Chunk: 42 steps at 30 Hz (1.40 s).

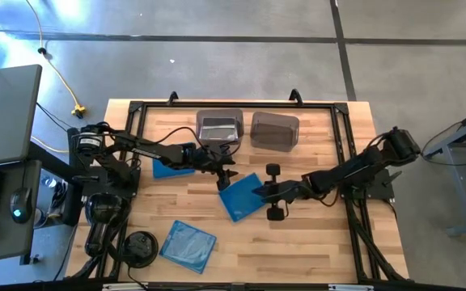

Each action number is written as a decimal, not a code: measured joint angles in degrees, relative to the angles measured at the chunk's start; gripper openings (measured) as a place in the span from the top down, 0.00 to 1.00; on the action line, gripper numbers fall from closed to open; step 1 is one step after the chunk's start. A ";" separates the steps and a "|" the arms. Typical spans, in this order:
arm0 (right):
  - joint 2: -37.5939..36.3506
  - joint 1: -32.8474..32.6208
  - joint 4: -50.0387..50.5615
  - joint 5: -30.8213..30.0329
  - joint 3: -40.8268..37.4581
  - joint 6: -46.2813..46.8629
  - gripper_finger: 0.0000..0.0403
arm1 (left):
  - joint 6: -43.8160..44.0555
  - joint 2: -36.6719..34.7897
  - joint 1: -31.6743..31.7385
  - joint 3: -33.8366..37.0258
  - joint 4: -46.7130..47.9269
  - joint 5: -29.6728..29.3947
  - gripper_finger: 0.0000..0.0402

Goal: Pick & place jewel cases by type
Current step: Put the bottom right blue CD case into the right black bin

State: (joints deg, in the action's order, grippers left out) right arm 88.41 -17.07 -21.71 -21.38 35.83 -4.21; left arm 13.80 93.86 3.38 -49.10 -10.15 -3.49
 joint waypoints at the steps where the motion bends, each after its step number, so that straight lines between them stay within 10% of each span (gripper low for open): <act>1: -0.25 -0.15 -0.02 0.26 0.00 0.54 1.00 | 0.00 0.00 0.00 0.00 0.00 -0.01 0.48; 42: -0.40 -1.04 2.60 0.52 -0.02 0.75 1.00 | 0.00 0.00 0.00 0.00 0.00 0.00 0.48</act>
State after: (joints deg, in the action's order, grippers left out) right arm 88.01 -18.11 -19.11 -20.86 35.81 -3.46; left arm 13.80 93.86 3.38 -49.10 -10.15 -3.49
